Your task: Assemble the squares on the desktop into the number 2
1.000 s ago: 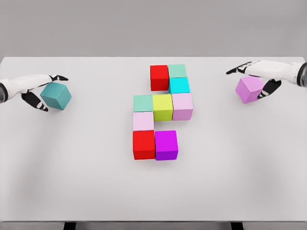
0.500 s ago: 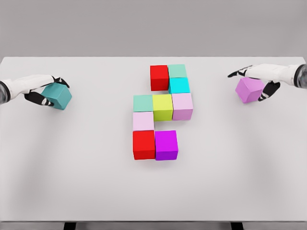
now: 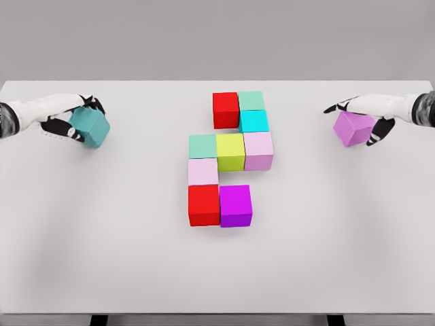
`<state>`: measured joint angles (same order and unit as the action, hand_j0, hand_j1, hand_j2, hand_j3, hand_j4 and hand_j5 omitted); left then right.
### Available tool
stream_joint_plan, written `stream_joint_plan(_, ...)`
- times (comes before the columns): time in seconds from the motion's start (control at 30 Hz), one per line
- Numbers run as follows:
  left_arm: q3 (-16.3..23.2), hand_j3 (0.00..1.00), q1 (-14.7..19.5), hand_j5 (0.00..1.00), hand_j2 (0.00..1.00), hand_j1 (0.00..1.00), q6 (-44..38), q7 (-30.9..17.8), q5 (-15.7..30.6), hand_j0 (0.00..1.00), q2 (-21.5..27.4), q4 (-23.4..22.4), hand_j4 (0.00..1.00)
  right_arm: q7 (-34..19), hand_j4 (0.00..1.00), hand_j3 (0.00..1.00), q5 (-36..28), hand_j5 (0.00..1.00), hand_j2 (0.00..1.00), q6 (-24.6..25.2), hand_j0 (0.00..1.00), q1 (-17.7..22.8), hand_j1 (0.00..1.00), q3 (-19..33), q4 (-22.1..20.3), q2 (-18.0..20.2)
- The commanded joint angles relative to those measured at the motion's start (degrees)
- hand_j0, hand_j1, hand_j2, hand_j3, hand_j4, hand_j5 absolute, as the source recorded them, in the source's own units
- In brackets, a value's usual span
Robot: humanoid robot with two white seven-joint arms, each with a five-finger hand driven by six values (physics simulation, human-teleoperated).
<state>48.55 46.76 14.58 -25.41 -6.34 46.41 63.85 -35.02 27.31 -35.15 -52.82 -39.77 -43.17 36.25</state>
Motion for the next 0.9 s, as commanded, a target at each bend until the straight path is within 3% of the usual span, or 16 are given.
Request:
stream_joint_plan(0.0, 0.0, 0.32, 0.0, 0.32, 0.32, 0.32, -0.3, -0.3, 0.5, 0.32, -1.4, 0.4, 0.32, 0.0, 1.00, 1.00, 0.1, 1.00, 1.00, 0.1, 1.00, 0.0, 1.00, 0.1, 0.4, -0.1)
stream_joint_plan(0.13, 0.0, 0.29, 1.0, 0.29, 0.29, 0.29, -0.4, -0.6, 0.5, 0.29, -3.8, 0.4, 0.29, 0.0, 1.00, 1.00, 0.1, 1.00, 1.00, 0.1, 1.00, -0.1, 1.00, 0.1, 0.5, -0.1)
stream_joint_plan(0.4, 0.0, 0.29, 4.0, 0.29, 0.29, 0.29, -13.8, -1.6, 0.6, 0.29, -11.4, 0.2, 0.29, 0.0, 1.00, 1.00, 0.4, 1.00, 1.00, 0.1, 1.00, -0.1, 1.00, 0.1, 0.5, -0.7)
stream_joint_plan(0.83, -0.1, 0.29, 7.5, 0.29, 0.29, 0.29, -24.3, -3.6, 1.1, 0.29, -20.0, -0.4, 0.29, 0.0, 1.00, 1.00, 1.7, 1.00, 1.00, 0.1, 1.00, -0.7, 1.00, 0.1, 2.2, -1.4)
stream_joint_plan(0.87, -0.1, 0.29, 7.8, 0.29, 0.29, 0.29, -25.7, -3.5, 1.1, 0.29, -21.1, -0.4, 0.29, 0.0, 0.94, 0.94, 1.6, 0.94, 0.94, 0.1, 0.94, -0.8, 0.94, 0.2, 2.2, -1.4)
